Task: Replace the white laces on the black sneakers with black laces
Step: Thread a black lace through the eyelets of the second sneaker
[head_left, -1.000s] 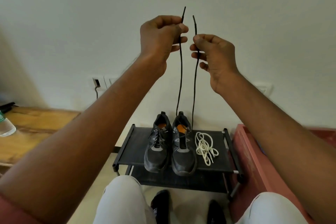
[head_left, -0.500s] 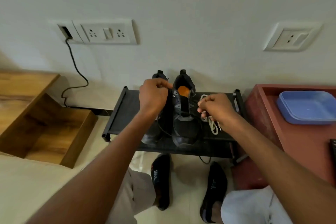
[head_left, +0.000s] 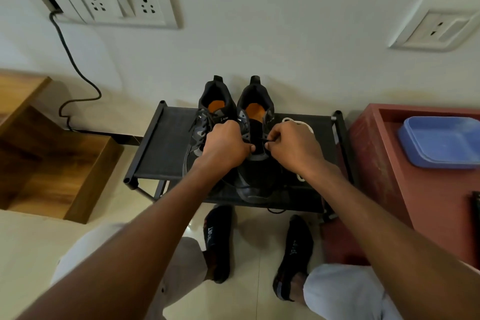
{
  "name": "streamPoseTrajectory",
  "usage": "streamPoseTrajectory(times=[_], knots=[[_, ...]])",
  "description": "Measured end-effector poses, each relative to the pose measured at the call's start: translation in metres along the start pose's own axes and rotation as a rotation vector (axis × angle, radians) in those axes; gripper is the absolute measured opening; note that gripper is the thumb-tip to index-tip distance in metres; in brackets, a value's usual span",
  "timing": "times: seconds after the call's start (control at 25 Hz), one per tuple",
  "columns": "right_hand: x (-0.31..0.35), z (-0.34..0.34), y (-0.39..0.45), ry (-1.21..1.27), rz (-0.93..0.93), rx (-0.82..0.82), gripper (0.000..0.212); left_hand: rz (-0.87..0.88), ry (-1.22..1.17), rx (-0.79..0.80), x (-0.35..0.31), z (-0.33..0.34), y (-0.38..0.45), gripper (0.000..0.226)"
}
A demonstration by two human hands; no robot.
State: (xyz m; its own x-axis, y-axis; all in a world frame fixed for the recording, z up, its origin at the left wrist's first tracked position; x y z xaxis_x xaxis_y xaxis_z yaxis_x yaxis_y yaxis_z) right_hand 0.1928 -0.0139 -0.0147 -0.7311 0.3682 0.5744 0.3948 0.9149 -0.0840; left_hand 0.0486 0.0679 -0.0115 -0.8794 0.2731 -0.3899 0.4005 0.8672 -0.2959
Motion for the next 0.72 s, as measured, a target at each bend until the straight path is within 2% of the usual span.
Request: streamPoseTrajectory(times=[0.2, 0.48, 0.6, 0.72], knots=[[0.002, -0.001, 0.002, -0.024, -0.013, -0.019, 0.008, 0.031, -0.040, 0.026, 0.005, -0.006, 0.000, 0.022], [0.003, -0.008, 0.001, -0.029, -0.006, 0.023, 0.008, 0.007, -0.119, 0.101, 0.012, -0.009, 0.000, 0.020], [0.002, -0.009, 0.003, 0.032, -0.013, -0.020, 0.009, 0.053, -0.024, 0.103, 0.012, -0.015, 0.000, 0.019], [0.002, -0.009, 0.005, 0.074, -0.020, -0.033, 0.009, 0.060, 0.164, -0.024, 0.019, -0.029, -0.001, 0.015]])
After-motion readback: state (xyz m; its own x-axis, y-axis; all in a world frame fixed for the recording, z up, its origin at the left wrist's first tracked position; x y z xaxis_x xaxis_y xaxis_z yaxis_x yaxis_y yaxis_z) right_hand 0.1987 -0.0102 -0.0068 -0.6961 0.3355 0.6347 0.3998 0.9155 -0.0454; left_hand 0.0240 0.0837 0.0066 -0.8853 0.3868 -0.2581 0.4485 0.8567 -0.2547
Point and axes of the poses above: each hand's wrist, its own y-axis towards the middle knuckle, its own z-axis out of the palm, x = y × z, the point moved 2 cm from there along y, towards the middle knuckle, and after that the axes turned 5 degrees about y, right-handed, at the moved point
